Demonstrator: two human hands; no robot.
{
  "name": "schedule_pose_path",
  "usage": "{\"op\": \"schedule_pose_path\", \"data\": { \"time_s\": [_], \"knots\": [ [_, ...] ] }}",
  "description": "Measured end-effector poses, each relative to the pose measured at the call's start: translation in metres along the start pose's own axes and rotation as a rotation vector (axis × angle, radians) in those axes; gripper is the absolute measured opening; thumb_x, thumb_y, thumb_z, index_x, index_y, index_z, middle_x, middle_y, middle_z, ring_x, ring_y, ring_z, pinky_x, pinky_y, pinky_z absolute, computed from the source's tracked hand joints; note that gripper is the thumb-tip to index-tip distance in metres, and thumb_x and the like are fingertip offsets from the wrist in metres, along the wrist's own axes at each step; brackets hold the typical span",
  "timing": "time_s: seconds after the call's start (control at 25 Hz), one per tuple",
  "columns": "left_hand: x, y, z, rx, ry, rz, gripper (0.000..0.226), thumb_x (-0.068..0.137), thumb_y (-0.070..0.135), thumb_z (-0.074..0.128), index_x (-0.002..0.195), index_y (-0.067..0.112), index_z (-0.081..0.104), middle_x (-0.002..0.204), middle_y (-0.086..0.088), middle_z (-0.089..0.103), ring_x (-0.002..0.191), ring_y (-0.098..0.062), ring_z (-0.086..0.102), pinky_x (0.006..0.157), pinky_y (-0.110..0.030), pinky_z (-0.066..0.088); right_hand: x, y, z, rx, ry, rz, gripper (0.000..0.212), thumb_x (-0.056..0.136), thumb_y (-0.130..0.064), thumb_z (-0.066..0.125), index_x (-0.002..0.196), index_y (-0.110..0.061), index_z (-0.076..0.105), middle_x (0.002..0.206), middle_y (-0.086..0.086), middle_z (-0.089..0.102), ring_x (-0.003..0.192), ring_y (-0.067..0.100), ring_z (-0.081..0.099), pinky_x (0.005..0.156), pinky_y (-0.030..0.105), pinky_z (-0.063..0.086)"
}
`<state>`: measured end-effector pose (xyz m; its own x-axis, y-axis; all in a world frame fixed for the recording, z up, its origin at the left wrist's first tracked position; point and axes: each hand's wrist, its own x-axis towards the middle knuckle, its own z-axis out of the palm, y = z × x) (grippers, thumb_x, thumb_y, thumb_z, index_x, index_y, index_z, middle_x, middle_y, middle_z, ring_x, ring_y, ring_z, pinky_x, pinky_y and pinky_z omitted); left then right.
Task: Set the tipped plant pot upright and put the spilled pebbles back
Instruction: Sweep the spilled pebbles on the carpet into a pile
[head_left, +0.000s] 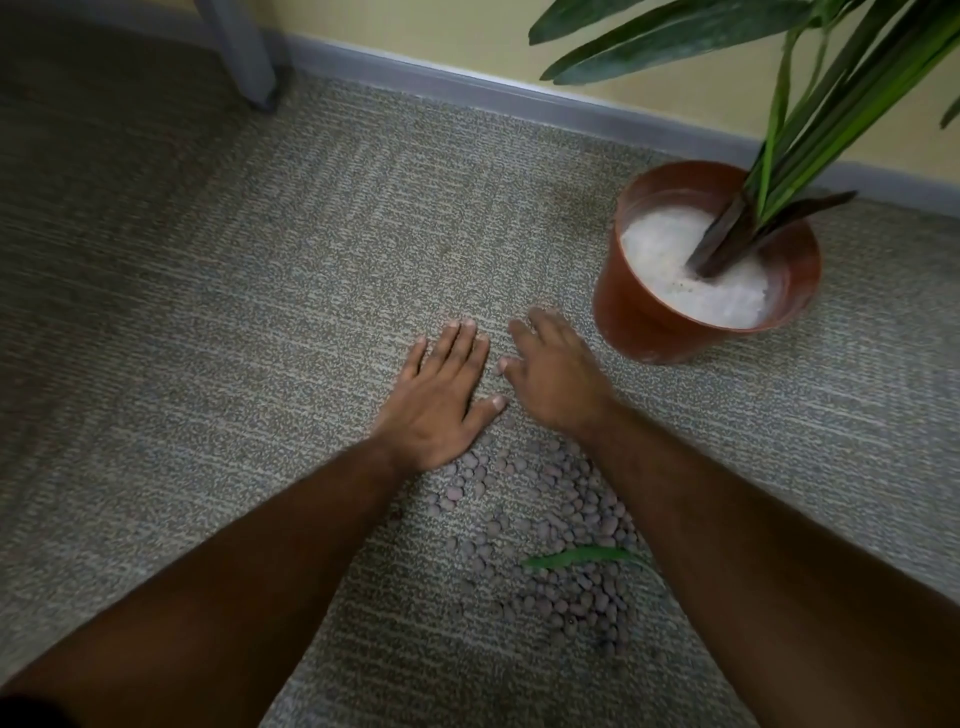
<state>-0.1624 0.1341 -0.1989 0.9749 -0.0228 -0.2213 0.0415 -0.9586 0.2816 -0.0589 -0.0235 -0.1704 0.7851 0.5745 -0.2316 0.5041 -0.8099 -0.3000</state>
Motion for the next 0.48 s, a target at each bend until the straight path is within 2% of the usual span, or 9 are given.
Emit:
{"op": "schedule_pose_path", "data": {
  "time_s": [0.08, 0.16, 0.28, 0.48],
  "knots": [
    [0.001, -0.001, 0.0, 0.009, 0.008, 0.014, 0.078, 0.101, 0.068, 0.005, 0.162, 0.022, -0.012, 0.169, -0.001, -0.022, 0.154, -0.016, -0.026, 0.126, -0.049, -0.011, -0.013, -0.003, 0.007, 0.037, 0.08, -0.09, 0.049, 0.105, -0.033, 0.045, 0.149, -0.012, 0.045, 0.154, 0.009, 0.039, 0.142, 0.027, 0.031, 0.115, 0.049, 0.035],
    [-0.001, -0.003, 0.001, 0.034, 0.003, 0.057, 0.074, 0.102, 0.065, 0.004, 0.162, 0.024, -0.011, 0.169, 0.0, -0.02, 0.154, -0.015, -0.025, 0.126, -0.05, -0.008, -0.033, -0.005, 0.017, 0.033, 0.136, -0.172, 0.041, 0.104, -0.027, 0.047, 0.14, -0.008, 0.054, 0.139, 0.007, 0.048, 0.127, 0.024, 0.04, 0.106, 0.045, 0.043],
    [-0.009, 0.0, 0.003, 0.033, -0.02, 0.145, 0.07, 0.104, 0.06, 0.005, 0.163, 0.024, -0.007, 0.17, 0.001, -0.016, 0.155, -0.012, -0.022, 0.127, -0.048, -0.006, -0.059, -0.007, 0.029, 0.031, 0.163, -0.169, 0.037, 0.103, -0.025, 0.049, 0.134, -0.008, 0.058, 0.134, 0.007, 0.051, 0.122, 0.024, 0.042, 0.104, 0.038, 0.043],
    [-0.037, 0.022, 0.015, -0.053, -0.024, 0.253, 0.069, 0.106, 0.053, 0.013, 0.164, 0.018, 0.001, 0.172, 0.0, -0.006, 0.156, -0.01, -0.016, 0.128, -0.036, -0.006, -0.1, -0.002, 0.036, 0.011, 0.194, -0.157, 0.033, 0.104, -0.027, 0.046, 0.127, -0.008, 0.062, 0.127, 0.007, 0.053, 0.115, 0.024, 0.045, 0.1, 0.037, 0.042]
  ]
}}
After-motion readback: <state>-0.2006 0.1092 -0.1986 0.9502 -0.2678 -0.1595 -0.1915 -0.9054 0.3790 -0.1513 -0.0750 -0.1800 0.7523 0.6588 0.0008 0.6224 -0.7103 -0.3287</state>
